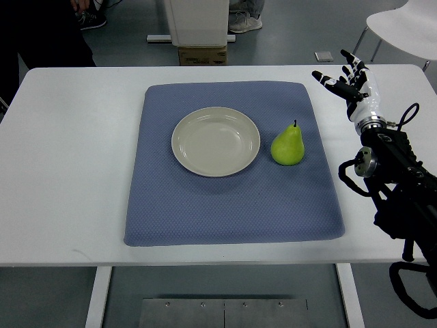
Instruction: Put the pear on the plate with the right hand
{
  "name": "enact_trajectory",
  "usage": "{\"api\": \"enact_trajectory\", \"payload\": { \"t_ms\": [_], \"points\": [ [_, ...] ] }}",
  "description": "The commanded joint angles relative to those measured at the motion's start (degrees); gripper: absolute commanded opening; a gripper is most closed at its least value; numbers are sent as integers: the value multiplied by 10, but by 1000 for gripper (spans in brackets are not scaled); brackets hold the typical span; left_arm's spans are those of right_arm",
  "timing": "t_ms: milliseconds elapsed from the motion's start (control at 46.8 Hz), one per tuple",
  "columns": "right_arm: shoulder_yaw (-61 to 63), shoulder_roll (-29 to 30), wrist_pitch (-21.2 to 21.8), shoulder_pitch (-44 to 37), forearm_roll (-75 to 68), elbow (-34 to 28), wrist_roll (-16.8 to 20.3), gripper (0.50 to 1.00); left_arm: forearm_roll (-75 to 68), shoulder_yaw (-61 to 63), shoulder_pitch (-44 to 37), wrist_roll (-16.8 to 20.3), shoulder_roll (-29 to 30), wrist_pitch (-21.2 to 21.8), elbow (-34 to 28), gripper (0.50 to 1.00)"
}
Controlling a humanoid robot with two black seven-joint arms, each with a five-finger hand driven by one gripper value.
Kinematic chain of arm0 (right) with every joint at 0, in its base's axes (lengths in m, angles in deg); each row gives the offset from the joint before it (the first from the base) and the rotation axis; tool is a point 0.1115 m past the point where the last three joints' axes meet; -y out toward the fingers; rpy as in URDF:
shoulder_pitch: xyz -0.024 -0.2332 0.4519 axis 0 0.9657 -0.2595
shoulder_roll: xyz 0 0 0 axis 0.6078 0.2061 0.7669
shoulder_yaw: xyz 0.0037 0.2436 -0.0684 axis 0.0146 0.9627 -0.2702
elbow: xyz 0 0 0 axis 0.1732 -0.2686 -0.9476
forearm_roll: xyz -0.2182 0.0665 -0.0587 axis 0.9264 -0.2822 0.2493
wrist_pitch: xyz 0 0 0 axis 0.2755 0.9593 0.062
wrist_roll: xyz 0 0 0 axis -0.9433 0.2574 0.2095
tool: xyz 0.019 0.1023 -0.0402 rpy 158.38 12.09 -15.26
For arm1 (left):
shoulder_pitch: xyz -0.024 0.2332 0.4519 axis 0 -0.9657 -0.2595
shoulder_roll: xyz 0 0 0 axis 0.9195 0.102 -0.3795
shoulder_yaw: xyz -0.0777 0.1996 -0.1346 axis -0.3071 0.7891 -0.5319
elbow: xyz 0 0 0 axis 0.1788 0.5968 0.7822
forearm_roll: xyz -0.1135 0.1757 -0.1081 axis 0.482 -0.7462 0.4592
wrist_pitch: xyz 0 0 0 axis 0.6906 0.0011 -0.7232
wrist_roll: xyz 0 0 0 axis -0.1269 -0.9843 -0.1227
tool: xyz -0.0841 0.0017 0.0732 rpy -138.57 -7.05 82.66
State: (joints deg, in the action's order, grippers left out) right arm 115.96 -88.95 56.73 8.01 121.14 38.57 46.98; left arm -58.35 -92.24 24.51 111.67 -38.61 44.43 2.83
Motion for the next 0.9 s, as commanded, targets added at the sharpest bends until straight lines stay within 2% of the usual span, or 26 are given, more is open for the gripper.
{"api": "enact_trajectory", "payload": {
  "t_ms": [0, 875],
  "points": [
    [0, 0, 0, 1, 0, 0, 0, 1000, 0, 0, 1, 1, 0, 0, 0, 1000],
    [-1, 0, 1, 3, -8, 0, -1, 1000, 0, 0, -8, 0, 0, -1, 0, 1000]
  ]
}}
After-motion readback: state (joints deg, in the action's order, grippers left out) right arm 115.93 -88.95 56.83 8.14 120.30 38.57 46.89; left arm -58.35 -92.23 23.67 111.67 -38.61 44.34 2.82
